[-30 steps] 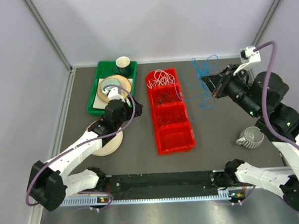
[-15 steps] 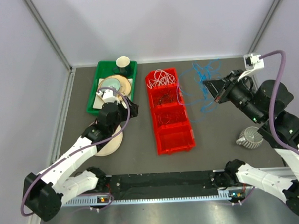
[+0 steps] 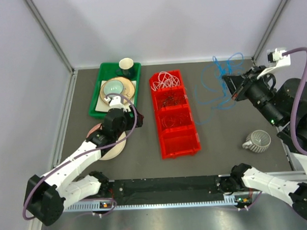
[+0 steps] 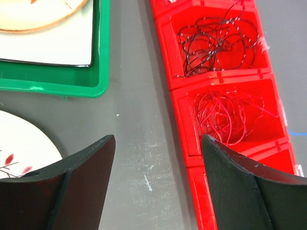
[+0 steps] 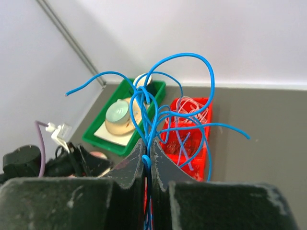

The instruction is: Untangle the cables

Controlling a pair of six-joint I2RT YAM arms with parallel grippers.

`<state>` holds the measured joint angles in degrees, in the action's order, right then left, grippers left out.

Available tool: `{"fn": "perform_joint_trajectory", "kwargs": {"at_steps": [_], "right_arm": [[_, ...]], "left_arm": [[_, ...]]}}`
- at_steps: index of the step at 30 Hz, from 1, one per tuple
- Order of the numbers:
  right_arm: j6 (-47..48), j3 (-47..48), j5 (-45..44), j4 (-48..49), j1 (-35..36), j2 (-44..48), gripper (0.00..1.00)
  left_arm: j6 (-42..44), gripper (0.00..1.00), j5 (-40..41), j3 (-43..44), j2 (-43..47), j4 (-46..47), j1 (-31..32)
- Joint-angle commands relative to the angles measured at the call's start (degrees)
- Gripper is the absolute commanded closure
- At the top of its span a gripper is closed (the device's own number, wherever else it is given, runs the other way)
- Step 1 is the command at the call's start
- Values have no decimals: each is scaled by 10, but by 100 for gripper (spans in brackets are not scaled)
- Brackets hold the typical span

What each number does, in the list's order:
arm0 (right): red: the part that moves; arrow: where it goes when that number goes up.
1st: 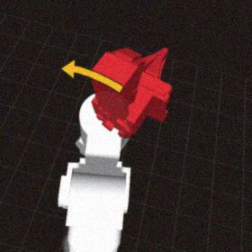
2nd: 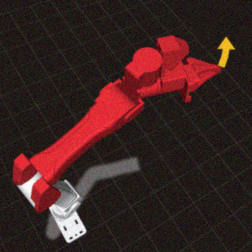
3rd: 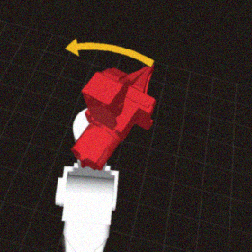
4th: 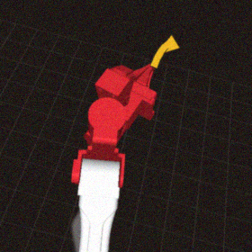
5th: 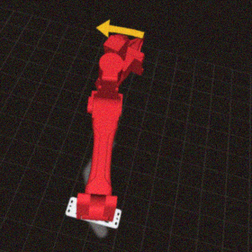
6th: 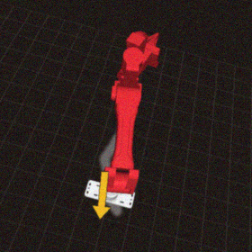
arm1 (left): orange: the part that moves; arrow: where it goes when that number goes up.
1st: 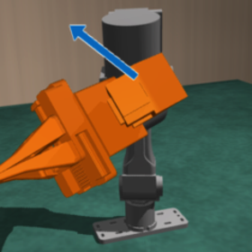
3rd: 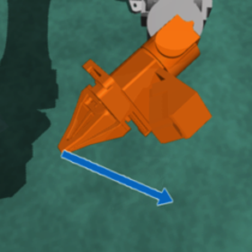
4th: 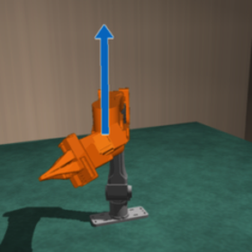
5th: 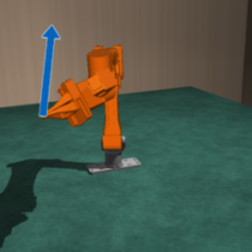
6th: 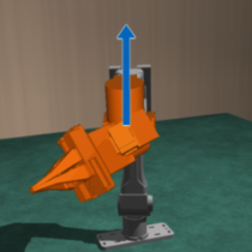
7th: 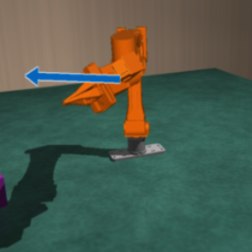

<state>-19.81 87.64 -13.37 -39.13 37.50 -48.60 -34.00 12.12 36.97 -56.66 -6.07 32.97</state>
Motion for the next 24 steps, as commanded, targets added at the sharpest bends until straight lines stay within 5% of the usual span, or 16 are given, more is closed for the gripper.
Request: {"fn": "perform_joint_trajectory", "kwargs": {"at_steps": [1,11,24], "right_arm": [[57,73,-39,4,7,-41,100],[83,126,-70,30,7,-99,100],[14,18,90,36,7,-23,100]], "left_arm": [[13,22,-24,22,-17,12,-3],[24,21,-24,25,-26,24,-4],[28,21,-15,22,-16,18,-4]]}}
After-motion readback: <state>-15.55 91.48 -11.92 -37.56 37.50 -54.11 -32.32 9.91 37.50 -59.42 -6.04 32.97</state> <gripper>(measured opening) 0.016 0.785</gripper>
